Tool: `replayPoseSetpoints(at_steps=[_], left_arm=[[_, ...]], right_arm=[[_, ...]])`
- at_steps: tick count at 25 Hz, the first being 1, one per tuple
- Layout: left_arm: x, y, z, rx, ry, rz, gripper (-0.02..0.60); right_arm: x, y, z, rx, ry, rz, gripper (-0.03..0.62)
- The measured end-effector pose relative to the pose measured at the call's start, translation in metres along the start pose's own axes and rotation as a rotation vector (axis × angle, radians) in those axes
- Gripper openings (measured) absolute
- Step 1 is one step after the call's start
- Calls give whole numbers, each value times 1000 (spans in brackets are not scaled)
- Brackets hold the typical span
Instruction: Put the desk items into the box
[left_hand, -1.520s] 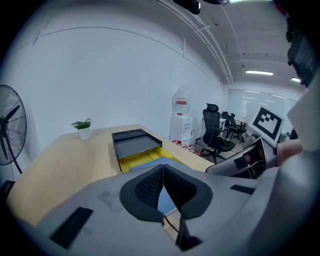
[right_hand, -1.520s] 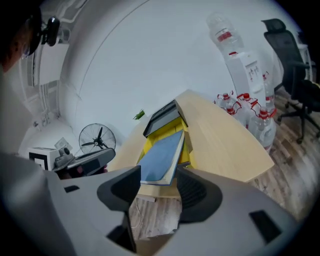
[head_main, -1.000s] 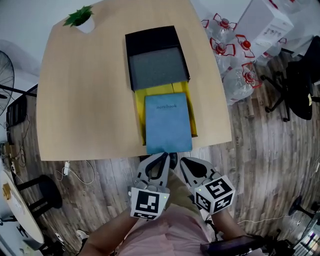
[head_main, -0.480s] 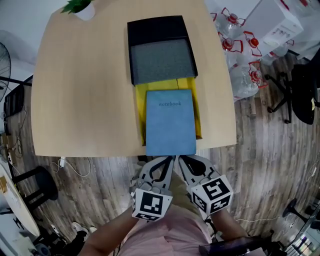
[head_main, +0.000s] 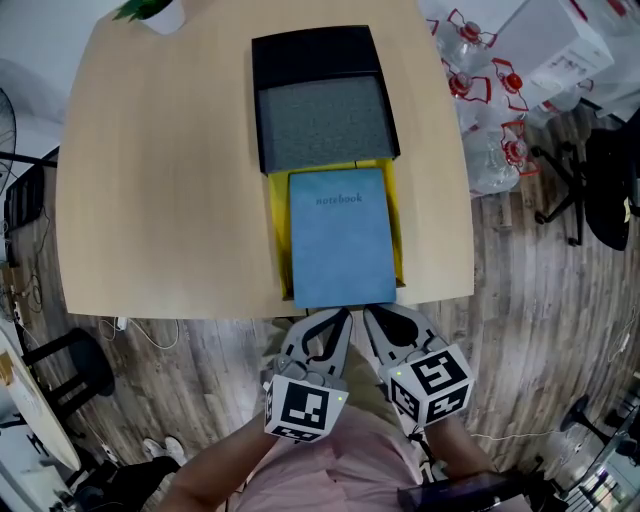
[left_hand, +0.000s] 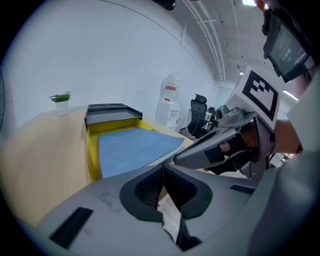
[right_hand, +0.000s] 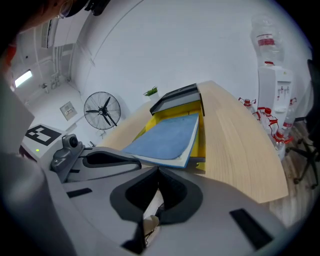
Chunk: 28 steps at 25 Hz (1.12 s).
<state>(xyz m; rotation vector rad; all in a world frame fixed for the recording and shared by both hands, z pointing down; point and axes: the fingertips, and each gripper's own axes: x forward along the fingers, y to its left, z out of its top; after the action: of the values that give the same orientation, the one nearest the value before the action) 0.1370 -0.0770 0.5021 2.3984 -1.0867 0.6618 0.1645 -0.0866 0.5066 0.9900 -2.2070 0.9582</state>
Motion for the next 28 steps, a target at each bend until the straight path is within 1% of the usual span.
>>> replayPoseSetpoints(at_steps=[3,9,15,21,28], left_arm=[[-3,-4,-1,3,7,-12,12],[-2,-3,4,-11,1,-18,12],[10,10,22,2,-13,4,12],[17,19,34,8,-30,20,12],[13,20,35,23,-37,23,12]], right_arm=[[-9,-3,-4,6,18,-13,2],[-24,-13,12,46,-64,-49,2],[-18,-22,27,54,-88,-59,2],[-6,-30,40,59,-93,-66,2],[-8,-33,35,68,-89,-83,2]])
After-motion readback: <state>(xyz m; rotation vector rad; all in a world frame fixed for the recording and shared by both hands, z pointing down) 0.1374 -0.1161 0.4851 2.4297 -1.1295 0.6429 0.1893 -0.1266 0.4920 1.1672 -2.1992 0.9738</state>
